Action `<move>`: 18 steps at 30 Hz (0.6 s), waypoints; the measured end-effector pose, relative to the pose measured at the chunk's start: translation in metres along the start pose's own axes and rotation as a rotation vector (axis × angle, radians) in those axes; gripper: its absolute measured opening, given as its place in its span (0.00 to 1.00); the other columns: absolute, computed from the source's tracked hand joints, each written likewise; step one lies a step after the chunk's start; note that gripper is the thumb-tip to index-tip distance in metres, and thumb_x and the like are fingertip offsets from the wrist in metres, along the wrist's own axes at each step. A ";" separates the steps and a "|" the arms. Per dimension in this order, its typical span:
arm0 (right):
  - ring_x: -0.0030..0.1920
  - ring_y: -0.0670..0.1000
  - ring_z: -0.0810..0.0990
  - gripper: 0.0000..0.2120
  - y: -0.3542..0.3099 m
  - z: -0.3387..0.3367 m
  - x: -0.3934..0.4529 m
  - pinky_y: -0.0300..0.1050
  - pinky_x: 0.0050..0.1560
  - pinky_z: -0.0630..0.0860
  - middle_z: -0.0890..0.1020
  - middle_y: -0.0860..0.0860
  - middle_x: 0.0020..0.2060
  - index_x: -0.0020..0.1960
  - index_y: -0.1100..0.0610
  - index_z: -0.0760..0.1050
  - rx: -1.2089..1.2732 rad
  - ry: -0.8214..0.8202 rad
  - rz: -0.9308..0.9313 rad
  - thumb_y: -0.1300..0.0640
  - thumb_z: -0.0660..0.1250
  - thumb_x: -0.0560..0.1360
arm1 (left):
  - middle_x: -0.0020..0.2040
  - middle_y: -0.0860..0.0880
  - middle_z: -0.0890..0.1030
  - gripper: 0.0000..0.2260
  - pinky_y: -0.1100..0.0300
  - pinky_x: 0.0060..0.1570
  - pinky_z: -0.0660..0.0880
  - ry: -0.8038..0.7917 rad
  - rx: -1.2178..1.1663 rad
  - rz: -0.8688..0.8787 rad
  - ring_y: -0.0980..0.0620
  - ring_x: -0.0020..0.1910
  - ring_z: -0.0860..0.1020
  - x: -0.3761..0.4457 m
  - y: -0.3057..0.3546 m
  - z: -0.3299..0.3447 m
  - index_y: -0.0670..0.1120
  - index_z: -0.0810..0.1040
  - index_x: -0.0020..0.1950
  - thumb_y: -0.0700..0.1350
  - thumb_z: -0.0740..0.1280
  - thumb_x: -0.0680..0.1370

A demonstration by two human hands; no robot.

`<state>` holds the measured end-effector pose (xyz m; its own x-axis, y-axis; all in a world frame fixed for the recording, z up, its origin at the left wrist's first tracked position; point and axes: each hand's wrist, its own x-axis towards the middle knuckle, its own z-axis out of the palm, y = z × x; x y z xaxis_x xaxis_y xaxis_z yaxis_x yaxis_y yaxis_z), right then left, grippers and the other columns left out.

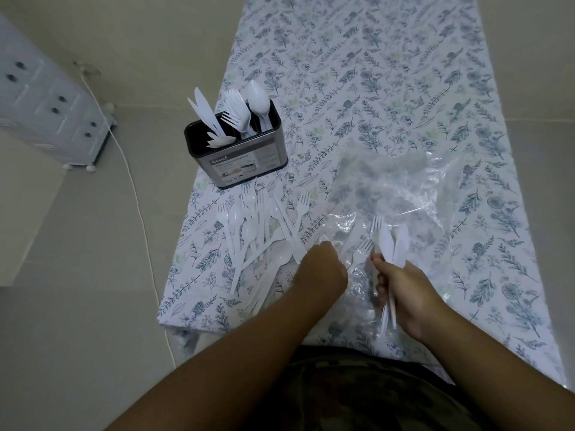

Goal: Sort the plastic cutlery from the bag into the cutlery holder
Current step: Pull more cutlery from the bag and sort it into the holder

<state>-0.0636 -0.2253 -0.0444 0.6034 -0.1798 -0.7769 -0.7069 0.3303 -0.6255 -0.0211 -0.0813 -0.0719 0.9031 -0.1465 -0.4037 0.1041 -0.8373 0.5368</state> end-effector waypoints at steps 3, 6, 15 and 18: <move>0.32 0.52 0.72 0.05 -0.003 0.009 0.000 0.46 0.31 0.74 0.72 0.54 0.32 0.56 0.61 0.74 0.061 -0.094 0.009 0.60 0.62 0.83 | 0.43 0.51 0.79 0.05 0.61 0.38 0.76 0.000 -0.180 -0.041 0.55 0.40 0.78 -0.013 0.001 -0.008 0.47 0.75 0.50 0.47 0.66 0.78; 0.45 0.58 0.86 0.11 -0.005 0.020 -0.001 0.51 0.44 0.82 0.85 0.61 0.46 0.59 0.62 0.78 0.024 -0.183 0.029 0.55 0.65 0.83 | 0.41 0.55 0.79 0.07 0.66 0.38 0.73 -0.055 -0.343 -0.039 0.60 0.39 0.78 -0.029 0.008 -0.017 0.49 0.78 0.50 0.52 0.69 0.77; 0.29 0.50 0.71 0.10 -0.002 0.029 0.009 0.44 0.31 0.70 0.75 0.50 0.32 0.55 0.55 0.78 -0.124 -0.145 0.102 0.49 0.64 0.82 | 0.41 0.52 0.78 0.11 0.64 0.35 0.72 0.206 -0.195 -0.197 0.56 0.39 0.77 0.006 -0.036 -0.065 0.45 0.76 0.49 0.53 0.68 0.79; 0.28 0.49 0.69 0.07 -0.004 0.033 0.005 0.43 0.29 0.67 0.75 0.50 0.31 0.53 0.55 0.78 -0.167 -0.180 0.084 0.52 0.66 0.82 | 0.37 0.50 0.77 0.15 0.63 0.30 0.68 0.201 -0.141 -0.287 0.54 0.34 0.76 0.029 -0.051 -0.073 0.43 0.76 0.45 0.55 0.69 0.77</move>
<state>-0.0455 -0.1975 -0.0432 0.5858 0.0148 -0.8103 -0.7991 0.1772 -0.5744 0.0297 -0.0048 -0.0568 0.8910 0.2022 -0.4065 0.4090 -0.7462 0.5253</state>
